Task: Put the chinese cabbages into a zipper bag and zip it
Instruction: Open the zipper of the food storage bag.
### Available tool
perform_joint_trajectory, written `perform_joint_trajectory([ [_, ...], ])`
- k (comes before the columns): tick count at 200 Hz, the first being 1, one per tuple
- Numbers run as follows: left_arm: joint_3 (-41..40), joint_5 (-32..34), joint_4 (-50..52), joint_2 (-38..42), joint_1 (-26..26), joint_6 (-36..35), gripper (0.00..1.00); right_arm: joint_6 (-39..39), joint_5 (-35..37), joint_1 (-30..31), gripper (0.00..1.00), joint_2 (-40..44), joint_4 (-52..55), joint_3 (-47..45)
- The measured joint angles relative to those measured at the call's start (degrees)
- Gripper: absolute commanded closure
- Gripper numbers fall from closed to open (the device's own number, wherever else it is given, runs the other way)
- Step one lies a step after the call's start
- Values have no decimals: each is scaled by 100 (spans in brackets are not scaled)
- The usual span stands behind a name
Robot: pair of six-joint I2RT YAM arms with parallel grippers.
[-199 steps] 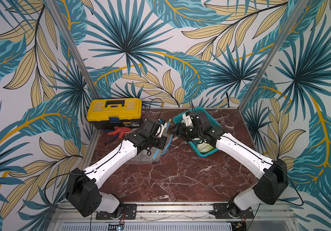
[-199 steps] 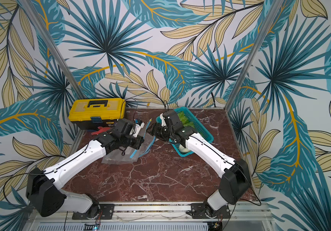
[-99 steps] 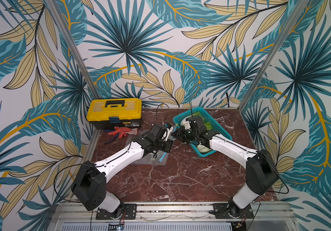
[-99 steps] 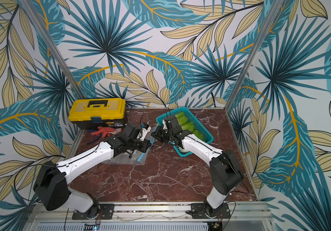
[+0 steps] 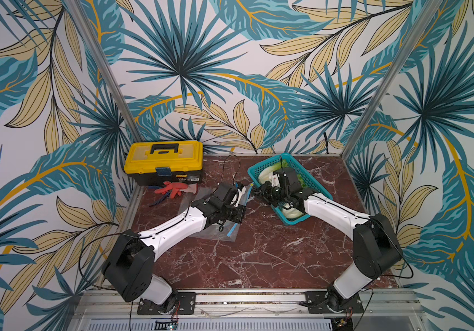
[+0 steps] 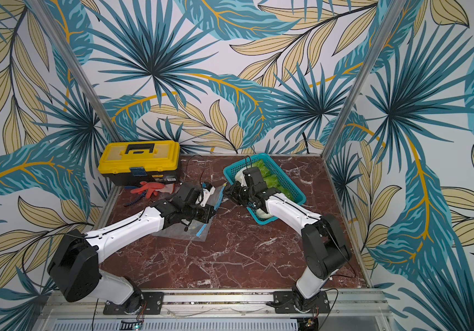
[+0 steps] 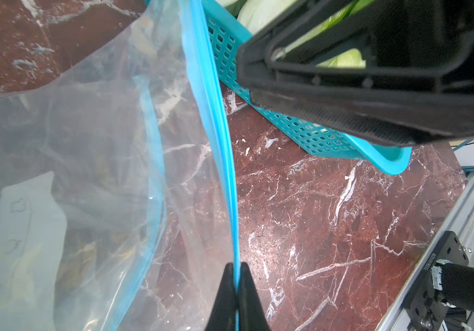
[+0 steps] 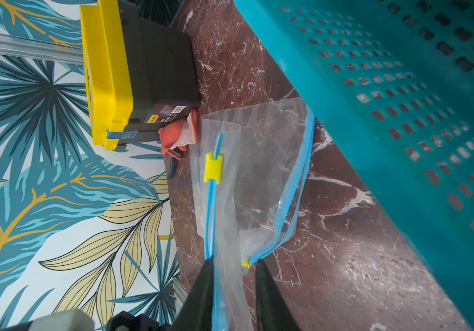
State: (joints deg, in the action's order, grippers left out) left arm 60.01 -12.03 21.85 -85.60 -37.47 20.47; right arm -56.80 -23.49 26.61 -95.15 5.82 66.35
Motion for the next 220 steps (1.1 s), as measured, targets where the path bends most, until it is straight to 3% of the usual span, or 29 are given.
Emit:
perform_joint_trajectory([
  [87, -15, -87, -61, 17, 0, 85, 100, -17, -63, 28, 74, -87, 0, 146],
  [166, -22, -94, -63, 52, 0, 103, 100, -20, -103, 50, 79, -321, -2, 149],
  [220, -48, -109, -63, 52, -11, 101, 100, -20, -136, 120, 76, -452, 9, 214],
])
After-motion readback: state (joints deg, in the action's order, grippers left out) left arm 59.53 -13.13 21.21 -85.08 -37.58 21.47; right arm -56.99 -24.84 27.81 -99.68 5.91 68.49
